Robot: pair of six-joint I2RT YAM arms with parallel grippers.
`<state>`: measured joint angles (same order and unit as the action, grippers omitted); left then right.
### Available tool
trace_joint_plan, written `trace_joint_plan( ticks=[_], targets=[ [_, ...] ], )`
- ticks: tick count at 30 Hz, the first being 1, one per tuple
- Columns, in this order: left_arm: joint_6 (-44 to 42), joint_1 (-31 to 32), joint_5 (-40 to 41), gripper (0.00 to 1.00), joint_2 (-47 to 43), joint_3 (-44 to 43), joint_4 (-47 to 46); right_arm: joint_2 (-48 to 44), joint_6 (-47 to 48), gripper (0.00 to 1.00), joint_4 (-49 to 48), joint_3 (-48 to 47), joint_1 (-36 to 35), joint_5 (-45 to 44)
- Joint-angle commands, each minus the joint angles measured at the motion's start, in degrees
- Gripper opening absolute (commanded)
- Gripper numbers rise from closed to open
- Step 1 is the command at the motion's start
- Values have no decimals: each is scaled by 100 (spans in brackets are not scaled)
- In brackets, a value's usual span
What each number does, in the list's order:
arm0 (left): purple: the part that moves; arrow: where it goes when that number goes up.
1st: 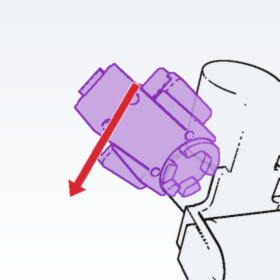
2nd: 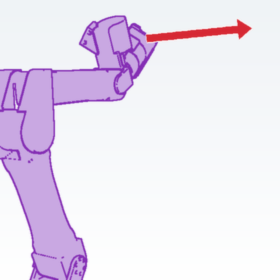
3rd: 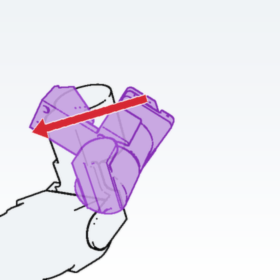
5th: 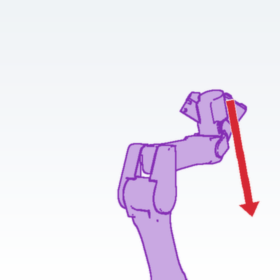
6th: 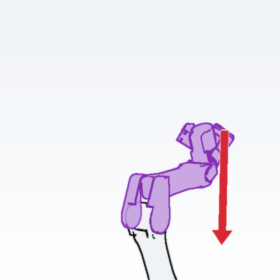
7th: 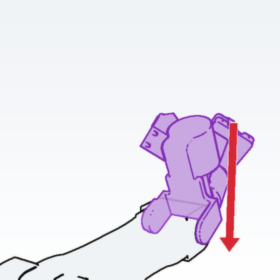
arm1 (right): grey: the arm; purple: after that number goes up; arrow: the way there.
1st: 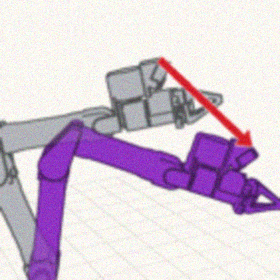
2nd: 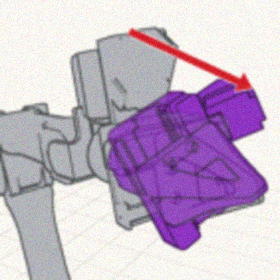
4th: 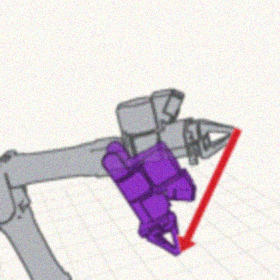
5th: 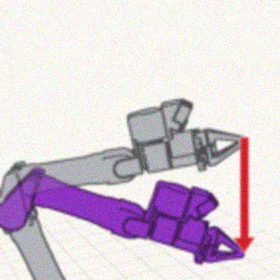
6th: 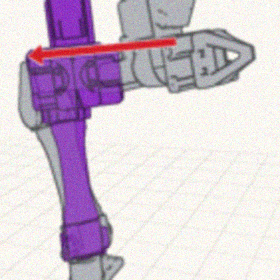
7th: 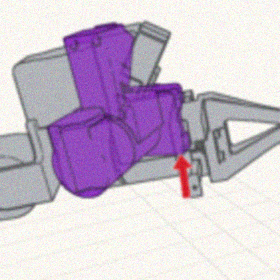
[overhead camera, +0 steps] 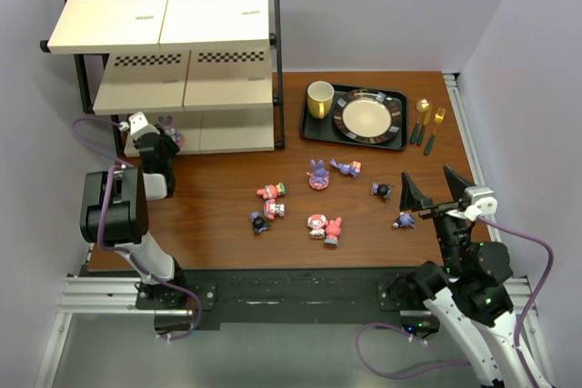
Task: Place and organize the plastic toys onto the shelf
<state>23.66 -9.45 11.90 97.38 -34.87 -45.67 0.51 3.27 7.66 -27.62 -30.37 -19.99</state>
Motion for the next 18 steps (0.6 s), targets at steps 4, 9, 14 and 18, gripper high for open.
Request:
trace_joint_plan(
  ticks=[4,9,14,18],
  targets=[
    [77,5,198,40,-96,-310,260,-34,25,99,-151,28,-30,-67],
    [51,-4,453,39,-185,-327,322,-34,25,99,-151,28,-30,-67],
    [7,-13,532,38,-88,-415,401,-157,25,99,-133,19,-30,-75],
    [-2,-39,603,44,-44,-424,375,-148,25,99,-142,19,-30,-67]
  ],
)
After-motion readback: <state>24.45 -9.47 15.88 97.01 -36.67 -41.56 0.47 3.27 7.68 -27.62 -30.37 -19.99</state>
